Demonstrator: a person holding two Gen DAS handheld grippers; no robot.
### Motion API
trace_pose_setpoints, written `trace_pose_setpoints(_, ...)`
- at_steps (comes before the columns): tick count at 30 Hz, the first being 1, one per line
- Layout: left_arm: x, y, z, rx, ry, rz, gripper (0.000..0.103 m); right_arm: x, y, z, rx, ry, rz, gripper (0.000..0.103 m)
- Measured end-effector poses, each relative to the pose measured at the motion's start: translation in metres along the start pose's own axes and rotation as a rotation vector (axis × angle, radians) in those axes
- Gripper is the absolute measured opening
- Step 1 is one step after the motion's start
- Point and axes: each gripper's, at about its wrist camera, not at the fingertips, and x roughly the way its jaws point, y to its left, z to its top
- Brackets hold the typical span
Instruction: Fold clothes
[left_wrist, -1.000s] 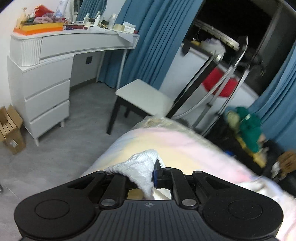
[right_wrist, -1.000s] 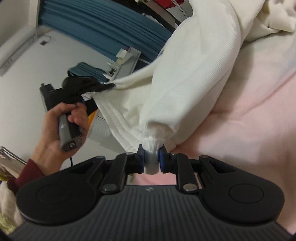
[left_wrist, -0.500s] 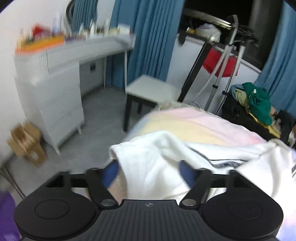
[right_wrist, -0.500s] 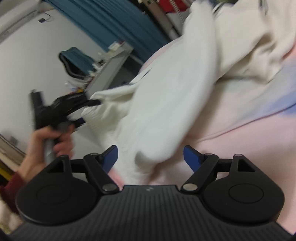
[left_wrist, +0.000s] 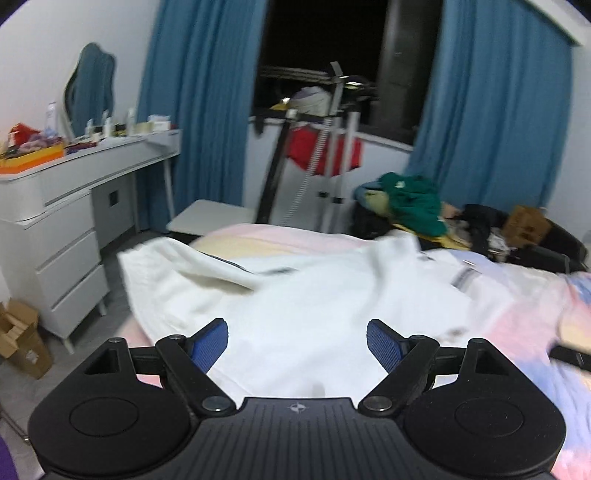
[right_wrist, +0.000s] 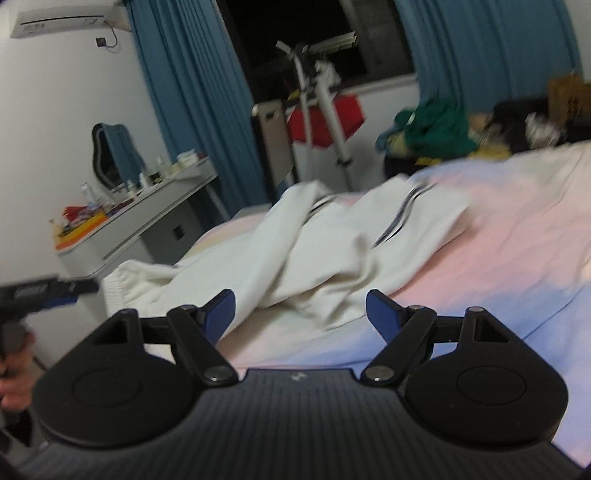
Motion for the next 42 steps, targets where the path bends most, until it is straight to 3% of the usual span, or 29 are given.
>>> trace_pose_setpoints(9, -0.004, -0.064, -0.065, 0.084, -0.048, -0.045, 0.084, -0.007, -0.004, -0.023, -0.052, -0.051, 0.009, 0.08)
trace_pose_setpoints(11, 0.0, -0.067, -0.075, 0.087, -0.042, -0.057, 0.084, -0.007, 0.0, -0.02, -0.063, -0.055, 0.028, 0.079)
trace_pose_setpoints(16, 0.03, -0.07, -0.085, 0.125, 0.029, -0.045, 0.081, -0.011, -0.003, -0.014, -0.012, -0.081, -0.049, 0.079)
trace_pose_setpoints(19, 0.058, -0.085, -0.066, 0.199, 0.045, -0.032, 0.078, -0.013, -0.013, -0.011, 0.062, -0.087, -0.153, 0.079)
trace_pose_setpoints(23, 0.099, -0.118, -0.028, 0.281, -0.005, -0.031, 0.078, -0.016, -0.021, -0.011, 0.054, -0.141, -0.267, 0.081)
trace_pose_setpoints(27, 0.154, -0.163, 0.008, 0.413, -0.059, 0.008, 0.077, -0.009, -0.042, -0.013, 0.143, -0.136, -0.288, 0.084)
trace_pose_setpoints(32, 0.231, -0.203, 0.056, 0.433, -0.074, 0.068, 0.076, 0.009, -0.065, -0.015, 0.219, -0.107, -0.308, 0.084)
trace_pose_setpoints(36, 0.298, -0.219, 0.081, 0.426, -0.006, 0.108, 0.075, 0.031, -0.08, -0.016, 0.216, -0.095, -0.331, 0.084)
trace_pose_setpoints(39, 0.338, -0.225, 0.089, 0.429, 0.038, 0.137, 0.065, 0.051, -0.091, -0.013, 0.19, -0.099, -0.362, 0.084)
trace_pose_setpoints(41, 0.356, -0.224, 0.091, 0.424, 0.068, 0.131, 0.046, 0.06, -0.1, -0.014, 0.217, -0.095, -0.354, 0.084)
trace_pose_setpoints(42, 0.361, -0.224, 0.091, 0.422, 0.081, 0.129, 0.031, 0.065, -0.105, -0.015, 0.232, -0.093, -0.349, 0.084)
